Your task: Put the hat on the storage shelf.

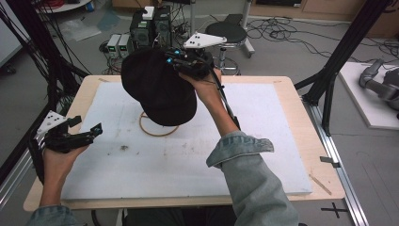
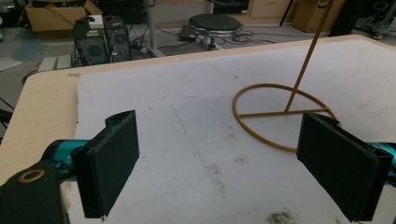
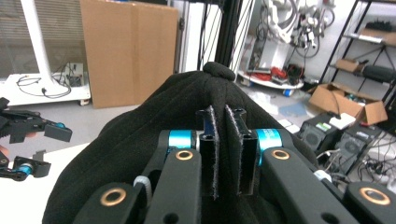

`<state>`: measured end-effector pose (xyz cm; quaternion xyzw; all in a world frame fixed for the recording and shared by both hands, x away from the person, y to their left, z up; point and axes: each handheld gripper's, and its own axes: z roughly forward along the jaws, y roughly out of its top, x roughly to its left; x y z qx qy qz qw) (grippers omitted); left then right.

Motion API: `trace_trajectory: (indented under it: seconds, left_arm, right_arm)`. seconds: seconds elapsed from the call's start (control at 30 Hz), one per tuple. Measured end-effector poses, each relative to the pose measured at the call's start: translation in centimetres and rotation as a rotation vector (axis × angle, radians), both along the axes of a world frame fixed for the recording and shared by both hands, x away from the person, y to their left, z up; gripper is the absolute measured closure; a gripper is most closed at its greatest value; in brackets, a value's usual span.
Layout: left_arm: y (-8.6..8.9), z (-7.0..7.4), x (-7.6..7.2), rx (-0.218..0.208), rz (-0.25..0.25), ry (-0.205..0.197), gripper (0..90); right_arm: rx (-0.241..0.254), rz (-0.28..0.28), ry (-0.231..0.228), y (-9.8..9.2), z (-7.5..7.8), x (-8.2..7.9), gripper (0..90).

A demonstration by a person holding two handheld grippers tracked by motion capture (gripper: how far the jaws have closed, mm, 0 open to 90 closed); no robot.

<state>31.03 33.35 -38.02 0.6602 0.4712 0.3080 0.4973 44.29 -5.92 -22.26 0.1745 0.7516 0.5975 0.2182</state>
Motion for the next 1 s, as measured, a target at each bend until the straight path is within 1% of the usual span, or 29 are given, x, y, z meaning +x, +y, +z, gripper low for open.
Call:
trace_trajectory:
  seconds: [0.13,0.2,0.27,0.33,0.37,0.5,0.57,0.67,0.7,0.73,0.8,0.83,0.87,0.9,0.93,1.0]
  left_arm:
    - [0.0,0.0,0.0,0.000,-0.001,0.002,13.5]
    - [0.0,-0.1,0.0,-0.001,-0.002,0.001,13.5]
    - [0.0,0.0,0.0,0.003,-0.005,0.003,13.5]
    - [-0.1,0.0,0.0,-0.001,-0.004,0.002,13.5]
    - [-0.1,-0.1,0.0,0.000,-0.006,0.001,13.5]
    - [-0.1,0.0,0.0,0.000,-0.005,0.002,13.5]
    - [-0.1,0.0,0.0,-0.005,0.000,-0.003,13.5]
    - [0.0,0.0,0.0,-0.002,-0.002,-0.001,13.5]
    - [-0.1,0.0,0.0,0.002,-0.003,0.000,13.5]
    - [-0.1,0.0,0.0,0.002,-0.003,0.000,13.5]
    - [-0.1,0.0,0.0,0.002,-0.005,0.002,13.5]
    - [-0.2,0.0,0.0,0.000,-0.004,0.001,13.5]
    - [-0.2,0.0,0.0,0.003,-0.005,0.002,13.5]
    - [-0.2,0.0,0.0,0.003,-0.005,0.003,13.5]
    - [-0.2,0.0,0.0,0.004,-0.005,0.002,13.5]
    - [-0.2,0.0,0.0,0.004,-0.007,0.002,13.5]
  right_arm:
    - [-0.007,-0.011,0.016,0.7,-0.4,0.3,85.2]
    - [0.015,-0.020,0.022,1.0,-0.3,0.3,86.9]
    - [0.016,-0.029,0.024,1.1,-0.3,0.3,87.0]
    - [0.001,-0.030,0.029,1.4,-0.3,0.4,86.0]
    - [-0.016,-0.031,0.038,1.5,-0.5,0.5,84.7]
    - [-0.013,-0.035,0.041,1.5,-0.5,0.5,81.6]
    - [-0.018,-0.050,0.036,1.2,-0.4,0.5,77.1]
    - [-0.012,-0.059,0.040,0.8,-0.3,0.6,74.9]
    - [0.000,-0.075,0.040,0.3,-0.2,0.5,72.1]
    - [0.000,-0.075,0.040,0.3,-0.2,0.5,72.1]
    - [-0.004,-0.101,0.036,-0.6,-0.1,0.5,68.9]
    - [-0.004,-0.101,0.036,-0.6,-0.1,0.5,68.9]
    - [-0.009,-0.115,0.036,-1.3,-0.1,0.4,66.6]
    - [-0.009,-0.115,0.036,-1.3,-0.1,0.4,66.6]
    - [-0.008,-0.133,0.036,-2.1,-0.2,0.4,66.3]
    - [-0.007,-0.147,0.041,-2.9,-0.2,0.3,63.6]
